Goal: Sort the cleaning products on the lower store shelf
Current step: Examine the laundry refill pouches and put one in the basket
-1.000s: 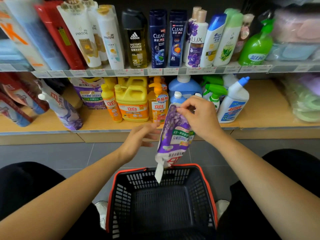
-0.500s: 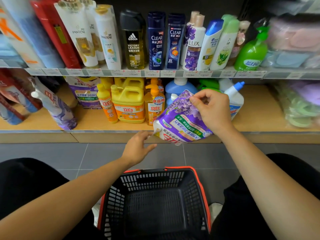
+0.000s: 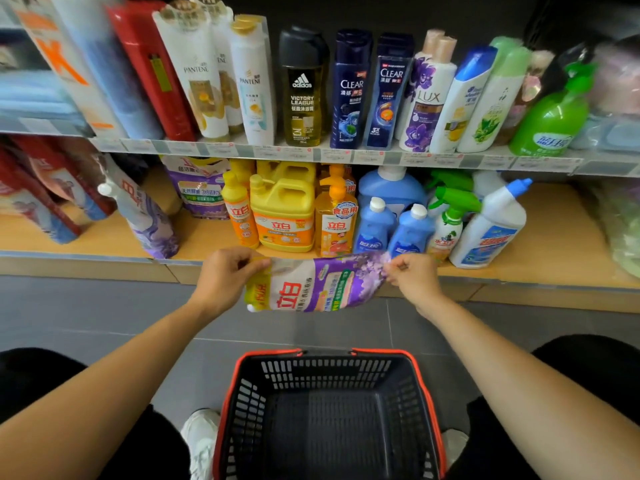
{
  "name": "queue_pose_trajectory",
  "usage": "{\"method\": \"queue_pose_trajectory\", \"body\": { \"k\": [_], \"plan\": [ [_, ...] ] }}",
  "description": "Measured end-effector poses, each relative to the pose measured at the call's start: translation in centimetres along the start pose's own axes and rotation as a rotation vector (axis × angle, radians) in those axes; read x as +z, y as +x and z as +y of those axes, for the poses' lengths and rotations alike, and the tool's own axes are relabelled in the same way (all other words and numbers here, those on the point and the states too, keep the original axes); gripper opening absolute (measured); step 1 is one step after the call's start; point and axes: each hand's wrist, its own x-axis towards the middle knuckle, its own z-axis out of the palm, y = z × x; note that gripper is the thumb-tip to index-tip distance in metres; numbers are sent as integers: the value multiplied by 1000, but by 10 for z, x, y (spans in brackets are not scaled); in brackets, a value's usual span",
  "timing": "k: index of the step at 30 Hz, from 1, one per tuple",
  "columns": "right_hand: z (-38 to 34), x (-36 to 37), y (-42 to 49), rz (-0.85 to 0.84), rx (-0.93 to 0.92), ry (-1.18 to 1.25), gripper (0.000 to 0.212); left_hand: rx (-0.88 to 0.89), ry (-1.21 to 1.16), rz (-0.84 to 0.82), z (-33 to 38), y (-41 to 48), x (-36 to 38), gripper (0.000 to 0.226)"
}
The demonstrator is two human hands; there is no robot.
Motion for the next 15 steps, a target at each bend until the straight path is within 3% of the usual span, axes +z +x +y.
{"method": "queue_pose_trajectory", "body": {
  "k": [3,7,10,15],
  "plan": [
    [-5,39,1,-133,-27,-87,20,37,25,38,-1,9,-18,18],
    [-49,74,6,-210,-295,-224,8,126,252,-51,-17,24,-22,21],
    [-79,98,20,-241,-531,-380,37,68,439,-63,-45,41,-29,25],
    [-121,139,52,-92,-729,-602,76,-107,504,-136,-98,65,-35,24]
  ]
}}
